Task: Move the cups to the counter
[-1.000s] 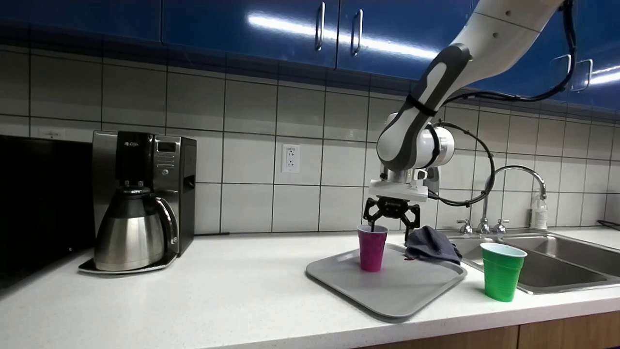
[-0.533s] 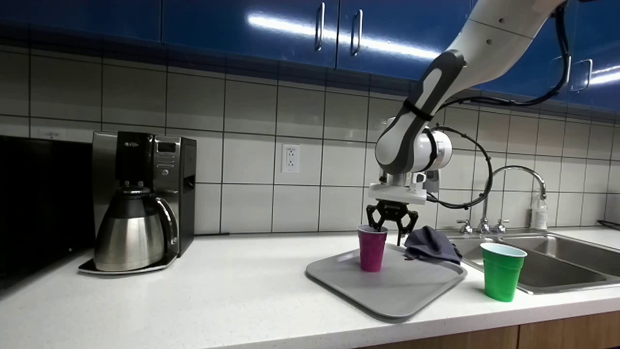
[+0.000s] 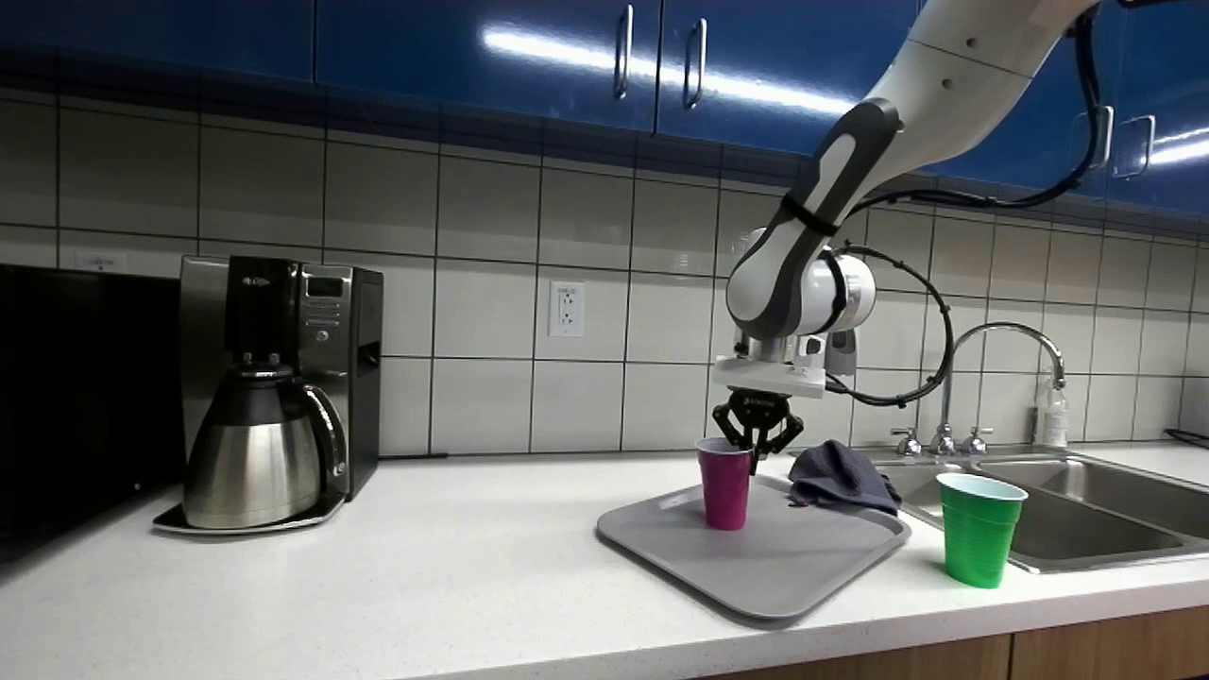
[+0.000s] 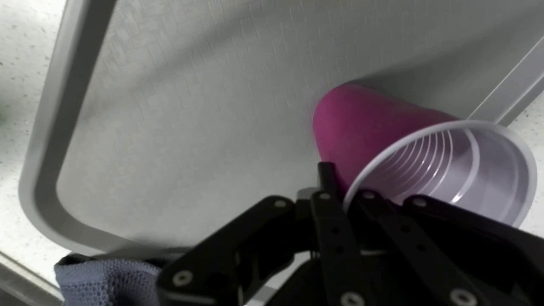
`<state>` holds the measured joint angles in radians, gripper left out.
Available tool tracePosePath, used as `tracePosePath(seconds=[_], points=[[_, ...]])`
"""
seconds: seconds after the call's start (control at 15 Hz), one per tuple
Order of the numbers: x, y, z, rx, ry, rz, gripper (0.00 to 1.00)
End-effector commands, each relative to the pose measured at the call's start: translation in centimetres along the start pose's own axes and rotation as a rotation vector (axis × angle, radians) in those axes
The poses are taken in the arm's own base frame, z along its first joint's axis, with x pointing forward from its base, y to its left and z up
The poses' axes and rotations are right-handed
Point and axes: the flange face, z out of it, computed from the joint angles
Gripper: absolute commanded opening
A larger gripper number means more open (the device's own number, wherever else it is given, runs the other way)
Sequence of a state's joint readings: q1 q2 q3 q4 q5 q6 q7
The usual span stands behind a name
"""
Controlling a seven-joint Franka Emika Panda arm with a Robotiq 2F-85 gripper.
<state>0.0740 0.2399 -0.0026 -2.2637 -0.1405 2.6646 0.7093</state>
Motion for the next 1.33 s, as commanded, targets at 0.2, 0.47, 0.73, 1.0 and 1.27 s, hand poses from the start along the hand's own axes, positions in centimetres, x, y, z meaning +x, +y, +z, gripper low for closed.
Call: tracePosePath(seconds=[0.2,0.47,0.73,1.0,1.27], points=[[0.0,-0.6,-1.1,0.018,0.008,-0.013,0.01],[-0.3,-0.8,-1.8,0.026,0.015,-0.014,0.01],[-0.5,-1.0,-2.9,0.040,0.025,-0.017,0.01],[-0.7,-1.3,-4.0,0.055,0.038,-0.024,0.01],[-1.2,-2.1,-5.0,0.077,0.041,-0.034,0.01]])
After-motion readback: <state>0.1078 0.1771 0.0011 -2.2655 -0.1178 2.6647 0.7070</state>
